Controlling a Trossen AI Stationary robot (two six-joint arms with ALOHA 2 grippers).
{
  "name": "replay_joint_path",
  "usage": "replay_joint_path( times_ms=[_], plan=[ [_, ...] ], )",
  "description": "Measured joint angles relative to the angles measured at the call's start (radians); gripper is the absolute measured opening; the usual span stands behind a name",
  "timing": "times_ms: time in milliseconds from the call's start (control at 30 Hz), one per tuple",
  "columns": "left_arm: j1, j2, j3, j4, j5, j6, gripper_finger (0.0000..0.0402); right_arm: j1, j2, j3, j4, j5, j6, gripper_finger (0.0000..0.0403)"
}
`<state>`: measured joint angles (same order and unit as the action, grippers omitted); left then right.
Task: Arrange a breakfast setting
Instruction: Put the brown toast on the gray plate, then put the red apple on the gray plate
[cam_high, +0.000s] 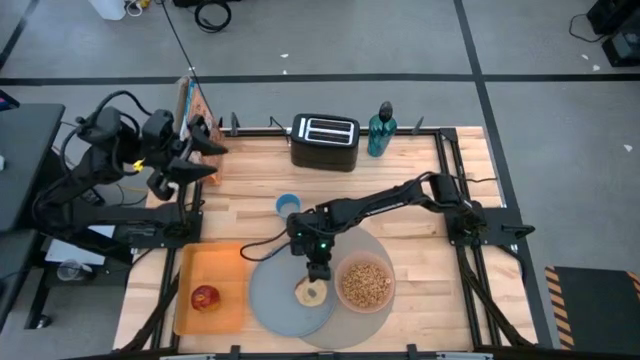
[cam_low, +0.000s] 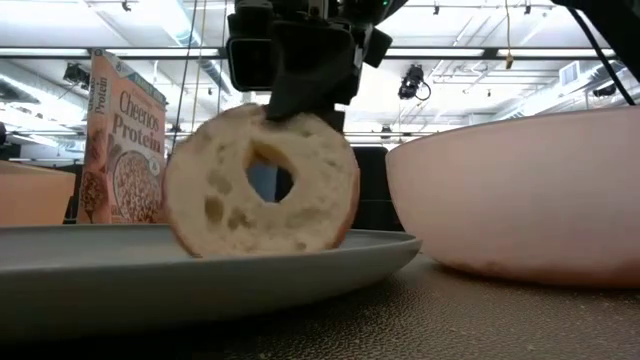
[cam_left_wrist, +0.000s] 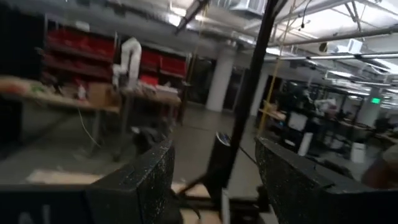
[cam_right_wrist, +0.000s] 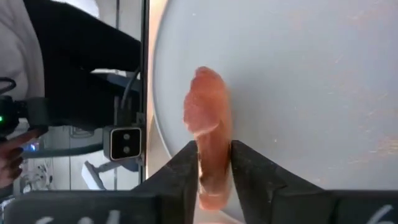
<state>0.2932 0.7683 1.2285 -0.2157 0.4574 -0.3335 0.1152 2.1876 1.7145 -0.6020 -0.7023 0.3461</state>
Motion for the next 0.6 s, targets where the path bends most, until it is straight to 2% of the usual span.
replay_joint_path(
  times_ms=[267, 433, 600],
  plan=[
    [0.0, -0.038, 0.0, -0.151, 0.098, -0.107, 0.0231, -0.026, -0.004, 0.0, -0.015, -0.017, 0.058, 0.015],
    [-0.001, -0.038, 0.0, -0.305, 0.141, -0.108, 0.0231, -0.05, -0.024, 0.001, -0.088, -0.02, 0.077, 0.0153],
    [-0.003, -0.038, 0.0, -0.491, 0.251, -0.137, 0.0231, -0.079, -0.092, 0.0, -0.128, -0.001, 0.111, 0.0153]
  ],
)
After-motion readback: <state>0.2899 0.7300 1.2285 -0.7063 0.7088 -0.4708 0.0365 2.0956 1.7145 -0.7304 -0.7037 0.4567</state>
